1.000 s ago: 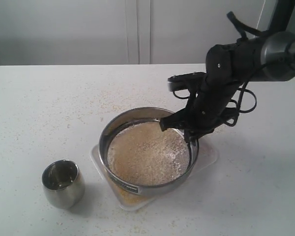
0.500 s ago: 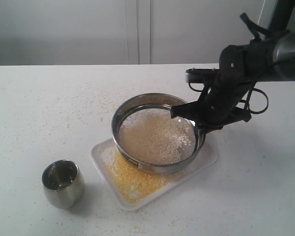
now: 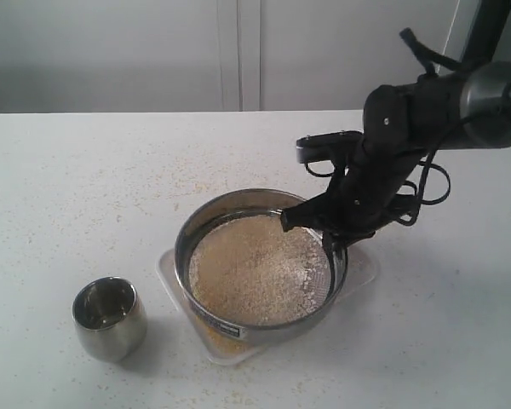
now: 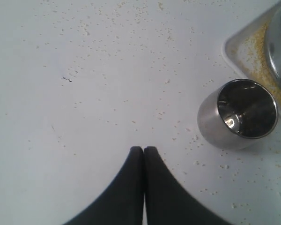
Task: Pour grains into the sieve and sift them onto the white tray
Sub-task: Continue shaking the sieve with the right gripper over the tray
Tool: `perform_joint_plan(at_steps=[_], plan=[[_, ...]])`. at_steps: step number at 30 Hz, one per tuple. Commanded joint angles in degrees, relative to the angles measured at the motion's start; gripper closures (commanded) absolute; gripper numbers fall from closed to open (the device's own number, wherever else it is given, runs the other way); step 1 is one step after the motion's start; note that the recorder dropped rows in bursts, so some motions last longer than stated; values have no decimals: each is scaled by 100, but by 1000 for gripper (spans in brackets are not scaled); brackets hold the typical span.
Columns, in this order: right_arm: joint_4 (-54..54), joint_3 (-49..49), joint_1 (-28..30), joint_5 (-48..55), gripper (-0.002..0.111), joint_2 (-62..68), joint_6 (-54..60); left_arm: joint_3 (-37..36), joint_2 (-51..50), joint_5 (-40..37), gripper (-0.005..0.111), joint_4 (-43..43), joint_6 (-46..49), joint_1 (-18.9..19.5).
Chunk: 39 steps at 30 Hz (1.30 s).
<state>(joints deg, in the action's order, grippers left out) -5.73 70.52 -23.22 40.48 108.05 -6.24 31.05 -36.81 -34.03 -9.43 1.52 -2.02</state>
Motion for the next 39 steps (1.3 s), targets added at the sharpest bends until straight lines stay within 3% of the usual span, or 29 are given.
perform_joint_plan(at_steps=[1,2,3,4,6,8,9,11,12,14,15,18,20,22,23,26,28,32,33,37,39], plan=[[-300,31,355,-241,108,-59,-581,-38,36,-31,107,-31,3,19],[-676,31,144,250,108,-106,566,-38,36,-31,107,-31,3,19],[-542,9,47,189,108,-129,677,-38,36,-31,107,-31,3,19],[70,10,85,-249,108,-140,-199,-38,36,-31,107,-31,3,19],[121,86,357,-382,108,-86,-1027,-38,36,-31,107,-31,3,19],[-612,141,156,339,108,-96,449,-38,36,-31,107,-31,3,19],[-432,130,45,265,108,-138,624,-38,36,-31,107,-31,3,19],[314,141,217,-369,108,-95,-876,-38,36,-31,107,-31,3,19],[193,154,352,-368,108,-53,-1091,-38,36,-31,107,-31,3,19],[-764,154,204,200,108,-54,351,-38,36,-31,107,-31,3,19],[-666,139,61,250,108,-113,733,-38,36,-31,107,-31,3,19],[424,129,179,-313,108,-95,-736,-38,36,-31,107,-31,3,19],[359,152,363,-264,108,-72,-1346,-38,36,-31,107,-31,3,19],[-517,142,170,324,108,-83,388,-38,36,-31,107,-31,3,19],[-480,131,90,327,108,-112,624,-38,36,-31,107,-31,3,19],[486,129,137,-272,108,-89,-679,-38,36,-31,107,-31,3,19],[527,140,320,-341,108,-54,-1677,-38,36,-31,107,-31,3,19],[-361,140,69,172,108,-110,412,-38,36,-31,107,-31,3,19],[-172,140,44,120,108,-124,366,-38,36,-31,107,-31,3,19],[673,140,348,-258,108,-103,-1754,-38,36,-31,107,-31,3,19],[76,140,318,-14,108,-130,-809,-38,36,-31,107,-31,3,19]])
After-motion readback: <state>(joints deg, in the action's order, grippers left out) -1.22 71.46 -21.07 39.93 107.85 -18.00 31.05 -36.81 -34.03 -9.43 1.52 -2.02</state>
